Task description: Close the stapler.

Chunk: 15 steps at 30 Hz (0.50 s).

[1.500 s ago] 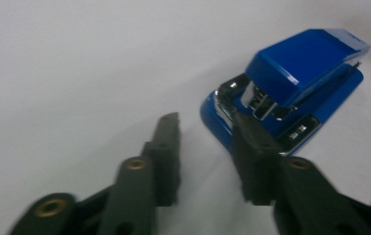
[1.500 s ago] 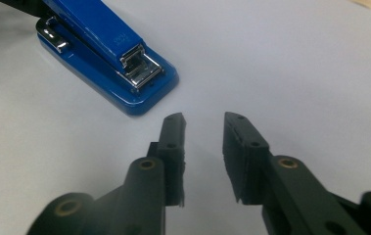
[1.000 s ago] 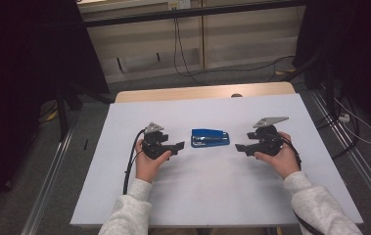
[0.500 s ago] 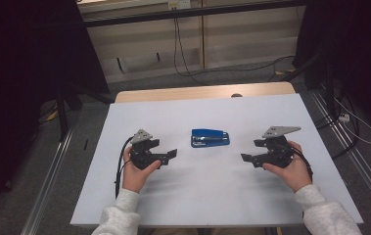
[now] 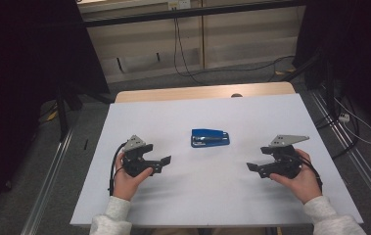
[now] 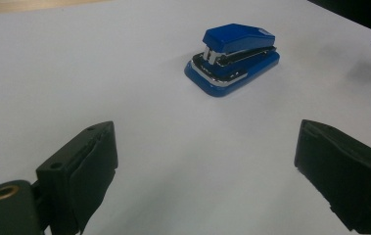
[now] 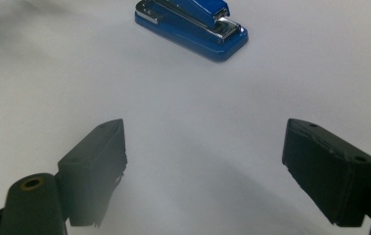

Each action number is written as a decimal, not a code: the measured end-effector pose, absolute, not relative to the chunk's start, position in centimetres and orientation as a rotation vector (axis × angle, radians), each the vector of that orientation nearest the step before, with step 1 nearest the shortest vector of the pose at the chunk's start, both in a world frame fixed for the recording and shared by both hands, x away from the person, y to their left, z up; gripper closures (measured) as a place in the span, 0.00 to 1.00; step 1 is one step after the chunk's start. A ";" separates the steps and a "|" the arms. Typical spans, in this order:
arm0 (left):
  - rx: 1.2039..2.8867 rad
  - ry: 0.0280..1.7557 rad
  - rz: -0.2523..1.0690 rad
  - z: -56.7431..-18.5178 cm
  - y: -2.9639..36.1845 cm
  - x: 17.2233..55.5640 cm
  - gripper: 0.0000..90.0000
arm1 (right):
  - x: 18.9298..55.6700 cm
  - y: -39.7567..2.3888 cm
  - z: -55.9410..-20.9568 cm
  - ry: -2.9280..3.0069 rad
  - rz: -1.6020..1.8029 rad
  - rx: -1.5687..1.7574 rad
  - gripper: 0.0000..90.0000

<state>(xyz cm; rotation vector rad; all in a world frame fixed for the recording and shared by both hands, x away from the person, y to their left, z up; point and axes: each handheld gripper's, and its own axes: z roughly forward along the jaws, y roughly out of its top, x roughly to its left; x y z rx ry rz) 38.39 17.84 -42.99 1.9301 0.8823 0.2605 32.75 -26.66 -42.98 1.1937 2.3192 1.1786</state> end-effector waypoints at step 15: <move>1.917 0.875 0.256 -42.7 19.8 36.6 0.09 | 30.4 -27.9 -42.6 2.296 1.186 1.201 0.16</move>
